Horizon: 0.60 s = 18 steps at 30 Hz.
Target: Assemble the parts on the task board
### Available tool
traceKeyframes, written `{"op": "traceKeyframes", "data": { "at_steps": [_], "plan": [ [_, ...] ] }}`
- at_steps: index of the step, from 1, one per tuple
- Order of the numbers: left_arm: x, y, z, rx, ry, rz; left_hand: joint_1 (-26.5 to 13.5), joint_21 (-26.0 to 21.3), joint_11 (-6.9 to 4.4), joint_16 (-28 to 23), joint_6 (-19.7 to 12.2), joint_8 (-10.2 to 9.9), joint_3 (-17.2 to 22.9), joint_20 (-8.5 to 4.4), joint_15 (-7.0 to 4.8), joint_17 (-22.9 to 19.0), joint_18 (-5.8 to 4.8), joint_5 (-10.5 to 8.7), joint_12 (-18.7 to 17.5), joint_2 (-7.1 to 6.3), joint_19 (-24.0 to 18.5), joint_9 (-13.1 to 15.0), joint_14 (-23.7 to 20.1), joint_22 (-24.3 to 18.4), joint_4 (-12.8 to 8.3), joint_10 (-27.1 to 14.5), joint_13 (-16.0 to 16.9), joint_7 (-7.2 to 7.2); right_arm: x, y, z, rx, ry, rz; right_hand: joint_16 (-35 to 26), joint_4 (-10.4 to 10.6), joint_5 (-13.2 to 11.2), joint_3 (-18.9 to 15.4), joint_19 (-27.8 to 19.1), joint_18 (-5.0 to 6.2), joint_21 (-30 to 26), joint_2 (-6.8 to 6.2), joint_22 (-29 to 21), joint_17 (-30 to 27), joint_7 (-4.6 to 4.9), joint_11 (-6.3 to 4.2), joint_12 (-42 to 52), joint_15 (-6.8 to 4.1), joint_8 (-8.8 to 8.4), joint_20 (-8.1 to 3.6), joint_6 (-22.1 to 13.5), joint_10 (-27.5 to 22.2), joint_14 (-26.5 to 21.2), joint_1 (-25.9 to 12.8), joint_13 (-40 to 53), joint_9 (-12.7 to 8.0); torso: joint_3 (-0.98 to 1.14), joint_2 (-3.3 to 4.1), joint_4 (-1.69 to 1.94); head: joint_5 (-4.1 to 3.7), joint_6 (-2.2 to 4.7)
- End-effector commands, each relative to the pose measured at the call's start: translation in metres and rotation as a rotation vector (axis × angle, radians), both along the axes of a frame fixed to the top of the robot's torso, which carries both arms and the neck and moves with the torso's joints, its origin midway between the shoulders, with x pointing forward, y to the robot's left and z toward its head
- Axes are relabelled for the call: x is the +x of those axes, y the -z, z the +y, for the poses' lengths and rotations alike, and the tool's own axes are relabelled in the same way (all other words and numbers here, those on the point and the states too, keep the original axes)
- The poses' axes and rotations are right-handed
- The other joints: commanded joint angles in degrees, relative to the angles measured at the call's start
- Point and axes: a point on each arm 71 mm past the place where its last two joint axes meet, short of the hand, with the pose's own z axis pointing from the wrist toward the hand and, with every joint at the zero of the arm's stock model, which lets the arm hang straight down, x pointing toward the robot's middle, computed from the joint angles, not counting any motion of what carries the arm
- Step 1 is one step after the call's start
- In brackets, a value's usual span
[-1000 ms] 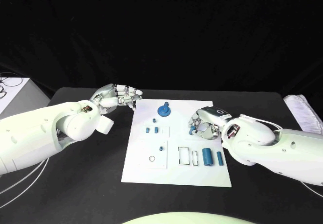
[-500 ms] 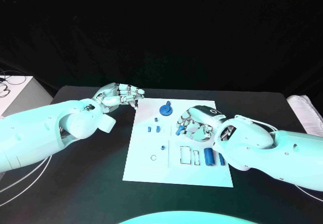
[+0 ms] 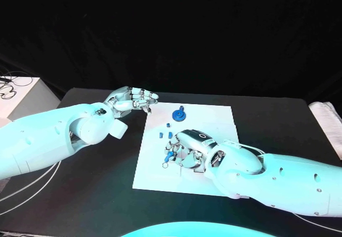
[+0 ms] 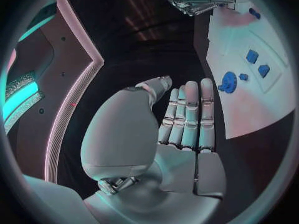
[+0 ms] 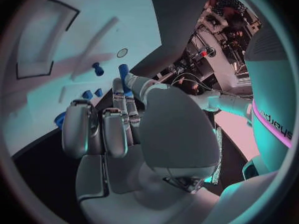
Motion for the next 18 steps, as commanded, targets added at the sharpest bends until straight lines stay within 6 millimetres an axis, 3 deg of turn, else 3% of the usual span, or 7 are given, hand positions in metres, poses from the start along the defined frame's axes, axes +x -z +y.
{"op": "traceKeyframes", "data": {
  "at_steps": [1,12,18],
  "plan": [
    [-0.001,0.0,-0.003,-0.014,0.022,0.006,0.07,-0.19,-0.14,-0.39,0.05,0.2,-0.12,-0.01,0.16,-0.01,0.76,0.07,-0.26,0.43,0.22,-0.08,0.09,-0.05,0.2,-0.27,-0.06,0.33,-0.004,0.004,0.006,0.011,-0.033,-0.018,0.09,-0.22,0.34,0.06,2.57,-0.62,-0.38,0.21,7.18,-0.06,0.18,-1.84,-0.35,-0.41,1.26,-0.42,-0.04,2.06,2.11,-0.32,0.1,5.42,-0.01,0.06,-0.02,0.28,-0.12],
    [-0.001,0.0,-0.003,-0.012,0.024,0.009,0.07,-0.19,-0.14,-0.39,0.05,0.2,-0.12,-0.01,0.16,-0.01,0.76,0.07,-0.26,0.43,0.22,-0.08,0.09,-0.05,0.2,-0.27,-0.06,0.33,-0.005,0.02,0.011,-0.028,-0.034,0.012,-0.04,-0.54,0.44,0.25,2.54,-0.6,-0.54,0.14,7.13,-0.32,0.28,-1.75,-0.52,-0.34,1.33,-0.38,-0.23,2.02,2.05,-0.69,0.17,5.64,-0.04,0.14,-0.11,0.83,-0.45],
    [-0.001,0.0,-0.003,-0.011,0.023,0.01,0.03,-0.27,-0.13,-0.42,0.09,0.27,-0.16,0.0,0.17,0.0,0.76,0.07,-0.31,0.48,0.25,-0.08,0.09,-0.11,0.28,-0.26,-0.1,0.33,-0.005,0.022,0.011,-0.043,-0.035,0.013,-0.04,-0.54,0.44,0.25,2.54,-0.6,-0.54,0.14,7.13,-0.32,0.28,-1.75,-0.52,-0.34,1.33,-0.38,-0.23,2.02,2.05,-0.69,0.17,5.64,0.06,0.11,-0.13,0.94,-0.57]
  ]
}}
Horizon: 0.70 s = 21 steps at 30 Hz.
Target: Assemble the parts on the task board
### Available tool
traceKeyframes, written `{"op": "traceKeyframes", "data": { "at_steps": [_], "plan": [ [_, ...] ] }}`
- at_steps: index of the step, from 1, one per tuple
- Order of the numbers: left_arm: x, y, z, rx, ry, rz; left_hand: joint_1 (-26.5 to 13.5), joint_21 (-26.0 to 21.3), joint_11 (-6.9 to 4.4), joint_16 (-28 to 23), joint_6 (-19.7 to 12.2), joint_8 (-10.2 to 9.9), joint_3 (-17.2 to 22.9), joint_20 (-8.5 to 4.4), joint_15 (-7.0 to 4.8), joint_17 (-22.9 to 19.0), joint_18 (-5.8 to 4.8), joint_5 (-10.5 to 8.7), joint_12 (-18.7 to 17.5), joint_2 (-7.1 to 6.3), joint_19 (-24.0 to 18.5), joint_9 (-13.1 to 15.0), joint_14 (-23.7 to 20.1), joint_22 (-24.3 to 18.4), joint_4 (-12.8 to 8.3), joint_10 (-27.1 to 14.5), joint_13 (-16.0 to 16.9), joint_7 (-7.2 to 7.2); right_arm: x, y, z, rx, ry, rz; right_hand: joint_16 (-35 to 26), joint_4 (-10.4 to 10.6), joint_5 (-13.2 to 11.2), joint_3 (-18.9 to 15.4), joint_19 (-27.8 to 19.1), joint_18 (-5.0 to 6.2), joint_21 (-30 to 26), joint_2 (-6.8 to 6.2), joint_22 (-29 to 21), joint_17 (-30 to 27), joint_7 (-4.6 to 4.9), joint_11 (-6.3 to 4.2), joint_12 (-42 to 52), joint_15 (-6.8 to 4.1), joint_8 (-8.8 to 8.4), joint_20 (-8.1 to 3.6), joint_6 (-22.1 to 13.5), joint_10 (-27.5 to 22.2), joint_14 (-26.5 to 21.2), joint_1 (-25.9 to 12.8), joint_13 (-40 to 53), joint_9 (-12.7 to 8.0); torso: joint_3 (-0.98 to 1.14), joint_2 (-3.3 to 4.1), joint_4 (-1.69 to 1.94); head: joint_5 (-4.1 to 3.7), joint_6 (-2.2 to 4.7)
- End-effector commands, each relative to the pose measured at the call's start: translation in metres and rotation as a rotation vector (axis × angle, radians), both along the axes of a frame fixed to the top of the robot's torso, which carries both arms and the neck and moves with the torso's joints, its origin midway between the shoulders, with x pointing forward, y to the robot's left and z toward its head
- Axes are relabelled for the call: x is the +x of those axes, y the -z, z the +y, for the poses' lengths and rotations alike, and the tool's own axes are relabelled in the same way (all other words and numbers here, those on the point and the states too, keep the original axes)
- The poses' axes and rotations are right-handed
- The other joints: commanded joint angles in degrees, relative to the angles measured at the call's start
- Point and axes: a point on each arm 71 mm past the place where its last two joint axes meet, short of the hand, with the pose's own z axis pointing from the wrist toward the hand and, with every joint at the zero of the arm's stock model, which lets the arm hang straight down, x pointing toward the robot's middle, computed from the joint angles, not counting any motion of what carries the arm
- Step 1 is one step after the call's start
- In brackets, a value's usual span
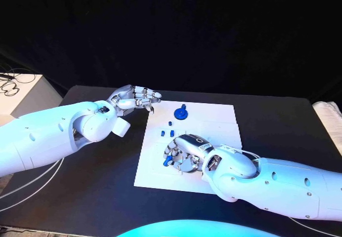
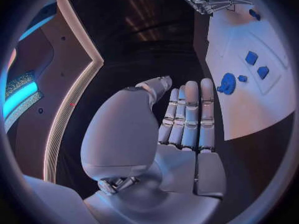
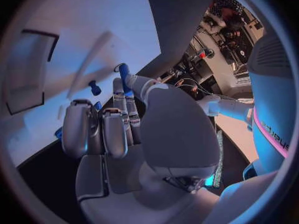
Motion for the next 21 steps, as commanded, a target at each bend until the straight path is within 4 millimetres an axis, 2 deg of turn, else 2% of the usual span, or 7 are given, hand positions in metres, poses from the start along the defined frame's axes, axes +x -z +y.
{"op": "traceKeyframes", "data": {
  "at_steps": [1,18,21],
  "plan": [
    [-0.0009,-0.0005,-0.002,-0.012,0.018,0.004,0.03,-0.27,-0.13,-0.19,0.09,0.27,-0.16,0.01,0.17,0.0,0.76,0.07,-0.31,0.48,0.26,-0.08,0.09,-0.05,0.28,-0.26,-0.05,0.33,-0.0012,0.0019,0.0008,-0.03,-0.019,-0.011,-0.04,-0.3,0.15,0.04,2.54,-0.6,-0.28,0.59,7.14,-0.04,0.32,-1.53,-0.23,-0.36,0.12,-0.38,0.29,1.79,2.03,0.06,-0.04,5.3,0.04,-0.04,-0.04,0.08,-0.08],
    [-0.0011,-0.0002,-0.0002,-0.009,0.015,0.008,-0.02,-0.31,-0.12,-0.21,0.09,0.29,-0.19,0.01,0.18,0.01,0.76,0.07,-0.33,0.49,0.27,-0.09,0.09,-0.08,0.33,-0.27,-0.08,0.33,-0.0015,-0.0001,-0.0005,-0.058,-0.014,-0.074,0.05,-0.47,0.17,0.1,2.59,-0.66,0.02,0.51,7.28,0.16,0.33,-1.51,-0.3,-0.33,0.17,-0.36,0.23,1.8,2.07,-0.14,0.01,5.41,0.05,-0.02,-0.04,0.01,-0.11],
    [-0.0012,-0.0002,0.0002,-0.008,0.015,0.008,-0.02,-0.31,-0.12,-0.21,0.09,0.29,-0.19,0.01,0.18,0.01,0.76,0.07,-0.33,0.49,0.27,-0.09,0.09,-0.08,0.33,-0.27,-0.08,0.33,-0.0025,0.0003,0.0006,-0.072,-0.025,-0.074,0.03,-0.55,0.15,0.1,2.59,-0.66,0.03,0.42,7.29,0.13,0.32,-1.51,-0.33,-0.33,0.2,-0.35,0.22,1.8,2.06,-0.26,0.03,5.46,0.0,0.0,-0.07,0.04,-0.16]
  ]
}}
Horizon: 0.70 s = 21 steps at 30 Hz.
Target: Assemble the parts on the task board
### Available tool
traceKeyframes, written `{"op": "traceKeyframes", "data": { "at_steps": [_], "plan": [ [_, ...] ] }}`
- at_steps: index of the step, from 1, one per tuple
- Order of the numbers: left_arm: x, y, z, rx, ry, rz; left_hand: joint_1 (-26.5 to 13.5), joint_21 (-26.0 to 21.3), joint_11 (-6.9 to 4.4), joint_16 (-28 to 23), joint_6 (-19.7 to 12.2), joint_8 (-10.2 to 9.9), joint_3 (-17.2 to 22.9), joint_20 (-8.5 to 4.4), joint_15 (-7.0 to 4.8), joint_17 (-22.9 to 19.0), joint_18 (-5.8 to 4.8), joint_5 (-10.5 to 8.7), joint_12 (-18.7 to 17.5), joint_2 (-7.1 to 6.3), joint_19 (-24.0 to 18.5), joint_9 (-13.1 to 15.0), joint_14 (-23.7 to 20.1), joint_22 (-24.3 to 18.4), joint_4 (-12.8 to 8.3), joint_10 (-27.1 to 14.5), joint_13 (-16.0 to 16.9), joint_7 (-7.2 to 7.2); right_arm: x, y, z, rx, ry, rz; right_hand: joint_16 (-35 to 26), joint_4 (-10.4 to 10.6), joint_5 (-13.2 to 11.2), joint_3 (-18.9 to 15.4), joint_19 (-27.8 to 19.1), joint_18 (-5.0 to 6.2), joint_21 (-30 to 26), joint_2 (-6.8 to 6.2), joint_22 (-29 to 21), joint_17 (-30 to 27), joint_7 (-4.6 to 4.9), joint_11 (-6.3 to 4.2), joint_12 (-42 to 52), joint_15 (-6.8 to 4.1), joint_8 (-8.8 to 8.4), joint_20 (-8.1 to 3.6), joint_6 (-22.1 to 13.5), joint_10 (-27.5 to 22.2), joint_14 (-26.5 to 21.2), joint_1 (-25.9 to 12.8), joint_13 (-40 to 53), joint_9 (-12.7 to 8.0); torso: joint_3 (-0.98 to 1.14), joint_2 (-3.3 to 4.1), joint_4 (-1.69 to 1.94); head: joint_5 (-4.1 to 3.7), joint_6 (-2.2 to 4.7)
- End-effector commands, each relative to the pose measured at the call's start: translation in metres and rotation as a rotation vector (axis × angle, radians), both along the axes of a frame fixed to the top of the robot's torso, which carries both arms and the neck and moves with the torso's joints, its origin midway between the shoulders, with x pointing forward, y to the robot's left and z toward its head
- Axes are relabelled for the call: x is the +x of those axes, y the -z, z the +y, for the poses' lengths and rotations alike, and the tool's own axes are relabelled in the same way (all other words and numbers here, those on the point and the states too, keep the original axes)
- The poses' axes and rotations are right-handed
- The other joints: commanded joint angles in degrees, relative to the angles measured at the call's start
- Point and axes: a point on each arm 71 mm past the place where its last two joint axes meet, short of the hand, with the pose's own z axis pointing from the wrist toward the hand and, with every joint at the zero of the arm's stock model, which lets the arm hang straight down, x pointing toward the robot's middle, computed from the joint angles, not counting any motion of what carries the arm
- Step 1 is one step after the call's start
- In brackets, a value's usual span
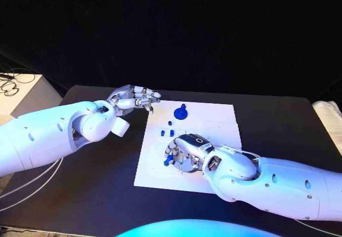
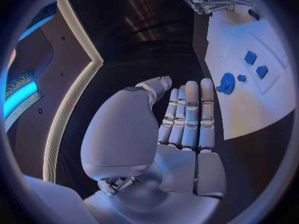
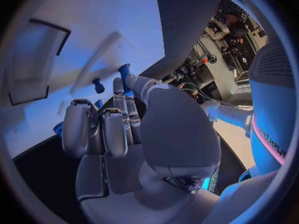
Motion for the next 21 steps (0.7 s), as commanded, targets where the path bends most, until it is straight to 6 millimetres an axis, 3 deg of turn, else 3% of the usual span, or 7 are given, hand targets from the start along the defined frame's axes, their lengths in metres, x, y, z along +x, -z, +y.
{"op": "traceKeyframes", "data": {
  "at_steps": [1,14,16,21],
  "plan": [
    [-0.001,-0.001,-0.002,-0.012,0.017,0.004,-0.02,-0.31,-0.12,-0.21,0.09,0.29,-0.02,0.02,0.18,0.01,0.76,0.07,-0.33,0.49,0.27,-0.1,0.09,-0.08,0.17,-0.27,-0.08,0.34,-0.002,0.001,0.002,-0.04,-0.023,-0.021,0.05,-0.39,0.2,0.01,2.6,-0.67,0.07,0.33,7.33,0.05,0.03,-1.2,-0.15,-0.32,0.28,-0.34,0.3,1.51,2.06,-0.25,0.12,5.5,-0.05,0.0,-0.03,0.04,-0.06],
    [-0.002,-0.001,-0.001,-0.011,0.016,0.006,-0.09,-0.37,-0.1,-0.23,0.06,0.3,-0.07,0.03,0.2,0.02,0.76,0.07,-0.38,0.49,0.29,-0.11,0.09,-0.13,0.24,-0.3,-0.12,0.35,-0.008,0.003,0.016,-0.13,-0.093,-0.067,-0.11,-0.71,-0.46,0.01,2.51,-0.63,-0.21,-0.69,7.27,-0.22,0.05,-1.14,-0.59,-0.25,0.17,-0.26,-0.13,1.4,1.98,-1.96,0.37,5.75,-0.17,-0.11,0.03,-0.25,-0.21],
    [-0.002,-0.001,-0.001,-0.01,0.016,0.006,-0.09,-0.37,-0.1,-0.23,0.06,0.3,-0.07,0.03,0.2,0.02,0.76,0.07,-0.38,0.49,0.29,-0.11,0.09,-0.13,0.24,-0.3,-0.12,0.35,-0.009,0.003,0.018,-0.135,-0.1,-0.074,-0.21,-0.66,1.44,-0.22,2.44,-0.59,-0.49,-1.58,7.19,-0.4,0.16,-1.04,-0.92,-0.15,-0.11,-0.18,-0.51,1.24,1.91,-3.28,0.52,5.74,-0.16,-0.12,0.05,-0.27,-0.2],
    [-0.002,-0.001,-0.001,-0.01,0.015,0.007,-0.09,-0.37,-0.1,-0.23,0.06,0.3,-0.07,0.03,0.2,0.02,0.76,0.07,-0.38,0.49,0.29,-0.11,0.09,-0.13,0.24,-0.3,-0.12,0.35,-0.01,0.003,0.021,-0.133,-0.107,-0.097,-0.45,-0.33,1.86,-0.88,2.26,-0.49,-1.24,-3.34,6.91,-0.82,0.64,-0.48,-1.59,0.25,-1.0,0.09,-1.7,-0.04,1.79,-5.22,0.58,5.4,-0.08,-0.09,0.01,-0.24,-0.12]
  ]
}}
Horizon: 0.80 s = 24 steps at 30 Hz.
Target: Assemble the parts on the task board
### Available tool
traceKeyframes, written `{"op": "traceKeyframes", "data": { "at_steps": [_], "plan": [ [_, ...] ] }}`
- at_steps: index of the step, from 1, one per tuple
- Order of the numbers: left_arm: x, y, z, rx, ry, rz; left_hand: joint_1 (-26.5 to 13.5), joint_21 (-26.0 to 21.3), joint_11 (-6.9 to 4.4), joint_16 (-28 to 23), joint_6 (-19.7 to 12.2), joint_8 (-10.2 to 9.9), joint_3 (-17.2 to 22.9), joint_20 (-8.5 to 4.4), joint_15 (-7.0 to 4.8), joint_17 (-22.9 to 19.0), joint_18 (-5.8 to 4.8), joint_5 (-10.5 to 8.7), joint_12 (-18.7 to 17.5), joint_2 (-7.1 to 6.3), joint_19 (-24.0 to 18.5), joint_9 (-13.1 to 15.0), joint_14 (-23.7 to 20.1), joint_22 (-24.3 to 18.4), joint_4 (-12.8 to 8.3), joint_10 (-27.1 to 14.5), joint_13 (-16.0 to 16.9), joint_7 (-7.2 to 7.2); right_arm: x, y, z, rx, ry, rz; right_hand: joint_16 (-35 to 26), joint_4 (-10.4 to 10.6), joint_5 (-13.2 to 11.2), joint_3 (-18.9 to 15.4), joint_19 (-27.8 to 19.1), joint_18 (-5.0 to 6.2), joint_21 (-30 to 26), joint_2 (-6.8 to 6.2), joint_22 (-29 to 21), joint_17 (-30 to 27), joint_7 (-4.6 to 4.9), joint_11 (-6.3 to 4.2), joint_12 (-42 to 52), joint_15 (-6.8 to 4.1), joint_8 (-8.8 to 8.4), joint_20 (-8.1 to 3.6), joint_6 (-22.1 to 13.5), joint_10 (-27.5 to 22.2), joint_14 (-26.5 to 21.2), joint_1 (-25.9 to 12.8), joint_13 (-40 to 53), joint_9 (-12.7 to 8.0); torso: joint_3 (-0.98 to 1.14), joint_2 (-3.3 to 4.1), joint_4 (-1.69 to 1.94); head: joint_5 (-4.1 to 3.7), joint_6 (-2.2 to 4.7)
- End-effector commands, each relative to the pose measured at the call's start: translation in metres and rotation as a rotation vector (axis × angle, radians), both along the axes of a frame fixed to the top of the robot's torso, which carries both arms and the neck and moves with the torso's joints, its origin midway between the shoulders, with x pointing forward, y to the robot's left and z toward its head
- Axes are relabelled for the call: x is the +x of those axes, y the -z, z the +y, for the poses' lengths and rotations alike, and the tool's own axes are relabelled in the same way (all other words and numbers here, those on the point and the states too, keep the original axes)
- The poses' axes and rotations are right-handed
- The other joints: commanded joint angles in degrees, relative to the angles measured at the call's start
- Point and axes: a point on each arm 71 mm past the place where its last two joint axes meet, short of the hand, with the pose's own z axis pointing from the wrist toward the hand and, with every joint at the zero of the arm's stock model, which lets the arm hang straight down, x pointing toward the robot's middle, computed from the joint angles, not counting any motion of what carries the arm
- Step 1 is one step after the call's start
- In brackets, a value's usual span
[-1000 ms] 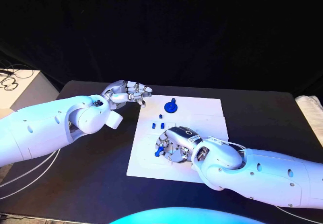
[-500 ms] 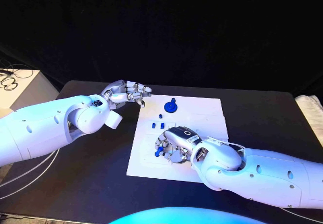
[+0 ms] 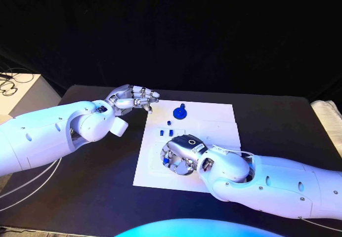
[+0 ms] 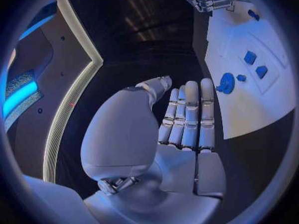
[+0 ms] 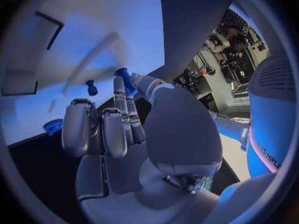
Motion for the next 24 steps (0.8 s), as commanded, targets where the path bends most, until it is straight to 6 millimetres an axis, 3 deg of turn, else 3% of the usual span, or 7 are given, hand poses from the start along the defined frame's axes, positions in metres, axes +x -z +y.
{"op": "traceKeyframes", "data": {
  "at_steps": [1,7,15,18,20,22,24],
  "plan": [
    [-0.001,-0.001,-0.002,-0.012,0.016,0.003,-0.09,-0.37,-0.11,-0.23,0.06,0.3,-0.07,0.03,0.2,0.02,0.76,0.07,-0.38,0.49,0.29,-0.05,0.09,-0.05,0.24,-0.3,-0.05,0.35,-0.004,0.002,0.004,-0.037,-0.038,-0.032,-0.14,0.3,0.2,-0.87,2.2,-0.49,-0.66,-1.68,6.79,0.09,0.27,0.65,-0.44,0.48,-1.1,0.3,-1.46,-2.59,1.72,-1.11,-0.29,-0.64,0.04,0.01,0.0,0.02,0.09],
    [-0.001,-0.001,-0.002,-0.012,0.015,0.003,-0.09,-0.37,-0.11,-0.23,0.06,0.3,-0.07,0.03,0.2,0.02,0.76,0.07,-0.38,0.49,0.29,-0.05,0.09,-0.05,0.24,-0.3,-0.05,0.35,-0.004,0.001,0.005,-0.026,-0.036,-0.043,-0.63,0.06,1.9,-3.73,1.23,0.18,-4.58,-3.12,5.21,-1.02,0.76,1.51,0.05,1.27,-3.18,1.06,-3.99,-7.9,1.24,-2.28,-0.73,-1.55,0.11,0.01,-0.02,0.0,0.26],
    [-0.001,-0.001,-0.002,-0.011,0.016,0.004,-0.1,-0.46,-0.1,-0.26,0.02,0.33,-0.1,0.04,0.2,0.04,0.76,0.07,-0.44,0.51,0.33,-0.08,0.09,-0.12,0.31,-0.34,-0.11,0.35,-0.003,0.0,0.002,0.001,-0.022,-0.06,-2.41,0.45,2.17,-11.92,-0.18,1.11,-10.57,-1.43,2.61,-4.63,0.91,2.14,3.11,1.69,-5.4,1.78,-6.28,-13.92,-0.35,-0.14,-0.52,-2.55,0.17,0.06,-0.08,-0.15,0.47],
    [-0.001,0.0,-0.002,-0.011,0.016,0.005,-0.11,-0.48,-0.09,-0.27,0.01,0.33,-0.11,0.05,0.21,0.05,0.76,0.07,-0.47,0.5,0.34,-0.09,0.09,-0.13,0.32,-0.38,-0.13,0.36,-0.003,-0.003,0.0,0.029,-0.013,-0.073,-2.58,1.27,2.28,-15.82,-0.28,1.26,-11.45,-0.83,2.21,-5.18,0.17,2.27,4.68,1.93,-6.52,1.85,-7.92,-15.98,-0.61,1.12,-0.39,-3.01,0.21,0.1,-0.09,-0.25,0.62],
    [-0.001,0.0,-0.002,-0.01,0.017,0.006,-0.11,-0.48,-0.09,-0.27,0.01,0.33,-0.11,0.05,0.21,0.05,0.76,0.07,-0.47,0.5,0.34,-0.09,0.09,-0.13,0.32,-0.38,-0.13,0.36,-0.004,-0.005,-0.002,0.048,-0.008,-0.081,-2.64,3.32,4.19,-22.93,-0.24,1.31,-11.98,0.07,1.97,-5.57,0.07,2.39,7.36,2.01,-7.22,1.97,-8.77,-18.09,-0.79,3.28,-0.06,-3.32,0.22,0.1,-0.08,-0.35,0.71],
    [-0.001,0.0,-0.002,-0.01,0.017,0.007,-0.11,-0.48,-0.09,-0.27,0.01,0.33,-0.11,0.05,0.21,0.05,0.76,0.07,-0.47,0.5,0.34,-0.09,0.09,-0.13,0.32,-0.38,-0.13,0.36,-0.004,-0.007,-0.004,0.065,-0.003,-0.088,-2.61,4.52,4.38,-25.76,-0.2,1.31,-12.07,0.37,1.94,-5.64,-0.28,2.4,8.4,2.08,-7.55,1.99,-9.27,-19.01,-0.82,4.33,0.06,-3.49,0.22,0.08,-0.07,-0.46,0.76],
    [0.0,0.0,-0.002,-0.01,0.018,0.008,-0.11,-0.48,-0.09,-0.27,0.01,0.33,-0.11,0.05,0.21,0.05,0.76,0.07,-0.47,0.5,0.34,-0.09,0.09,-0.13,0.32,-0.38,-0.13,0.36,-0.005,-0.009,-0.007,0.086,0.005,-0.094,-2.56,7.76,4.53,-29.41,-0.11,1.32,-12.18,0.64,1.92,-5.81,-0.3,2.4,10.96,2.09,-7.64,2.0,-9.29,-20.49,-0.86,6.86,0.37,-3.61,0.21,0.05,-0.09,-0.57,0.86]
  ]
}}
